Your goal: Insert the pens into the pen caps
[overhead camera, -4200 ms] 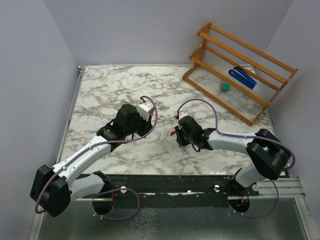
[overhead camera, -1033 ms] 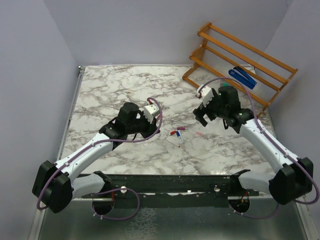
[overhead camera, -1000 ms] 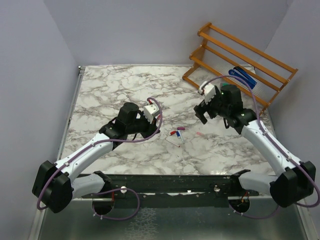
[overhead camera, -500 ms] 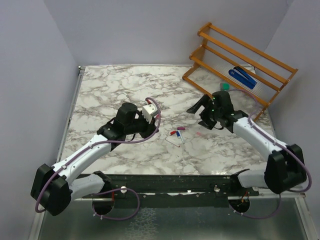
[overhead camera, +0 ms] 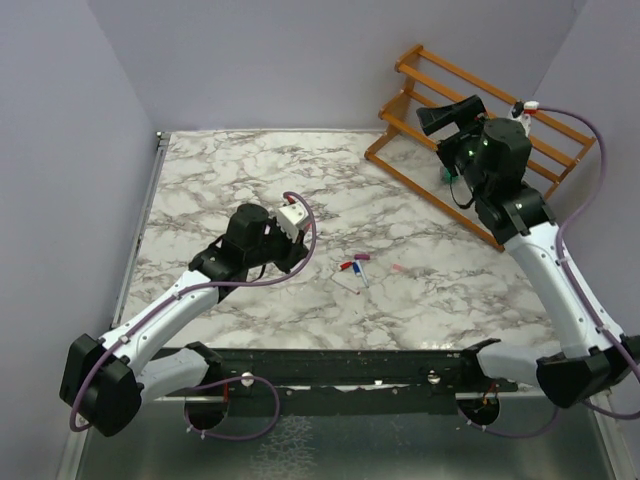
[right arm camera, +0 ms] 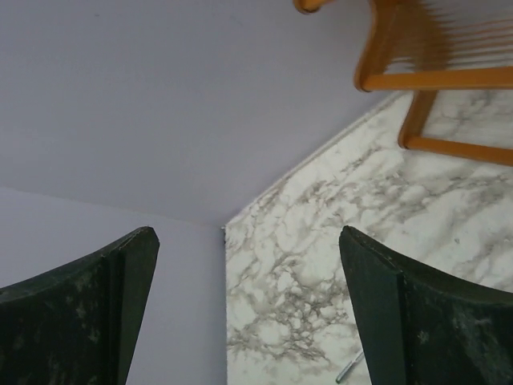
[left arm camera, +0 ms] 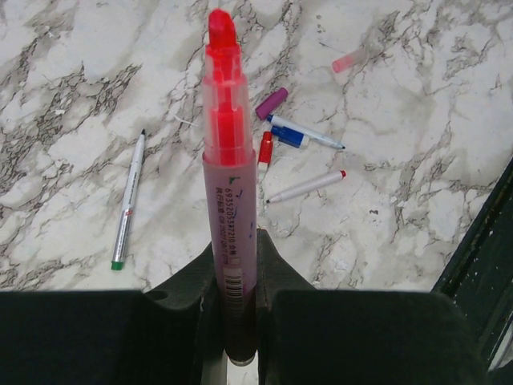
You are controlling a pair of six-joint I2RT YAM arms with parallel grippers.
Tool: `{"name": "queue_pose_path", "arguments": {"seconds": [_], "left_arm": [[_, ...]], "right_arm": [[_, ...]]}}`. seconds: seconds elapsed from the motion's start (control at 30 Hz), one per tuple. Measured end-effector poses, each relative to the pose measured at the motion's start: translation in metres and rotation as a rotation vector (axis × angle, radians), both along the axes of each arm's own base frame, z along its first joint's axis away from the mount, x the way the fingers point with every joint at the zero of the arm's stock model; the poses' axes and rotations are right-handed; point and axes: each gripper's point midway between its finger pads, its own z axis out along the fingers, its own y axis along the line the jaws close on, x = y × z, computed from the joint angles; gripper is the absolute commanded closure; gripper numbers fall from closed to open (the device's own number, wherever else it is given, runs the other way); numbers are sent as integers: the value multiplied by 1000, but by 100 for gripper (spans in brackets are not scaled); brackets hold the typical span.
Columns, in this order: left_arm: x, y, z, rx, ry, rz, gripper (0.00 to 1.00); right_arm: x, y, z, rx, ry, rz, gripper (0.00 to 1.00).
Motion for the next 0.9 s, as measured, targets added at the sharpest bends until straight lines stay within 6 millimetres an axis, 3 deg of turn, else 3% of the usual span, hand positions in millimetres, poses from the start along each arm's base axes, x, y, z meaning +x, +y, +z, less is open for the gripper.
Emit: {"name": "queue_pose_path", "arguments": {"seconds": [0.07, 0.13, 0.23, 0.33, 0.4, 0.47, 0.6, 0.73, 0.9], "left_arm": [[2, 1, 0, 5, -3, 10, 100], [3, 2, 0, 7, -6, 17, 100], [3, 2, 0, 6, -9, 19, 100], [4, 2, 1, 4, -10, 19, 100], [4, 2, 1, 4, -10, 19, 100], [4, 2, 1, 4, -10, 19, 100], [6, 5, 3, -2, -16, 29, 100], [7, 7, 10, -19, -35, 33, 100], [8, 6, 11, -21, -39, 33, 100]], "right_arm": [[-6, -4, 23, -17, -131, 9, 6], [-15, -4, 10, 10, -181, 23, 15], [-14, 1, -46, 60, -46, 32, 19], [3, 15, -98, 116, 263, -1, 18], [4, 26, -139, 160, 473, -32, 18], [-20, 28, -191, 209, 697, -96, 19], [-90, 17, -265, 304, 1006, -247, 30], [-129, 13, -293, 390, 1154, -354, 44], [-127, 12, -294, 445, 1156, -425, 44]]}}
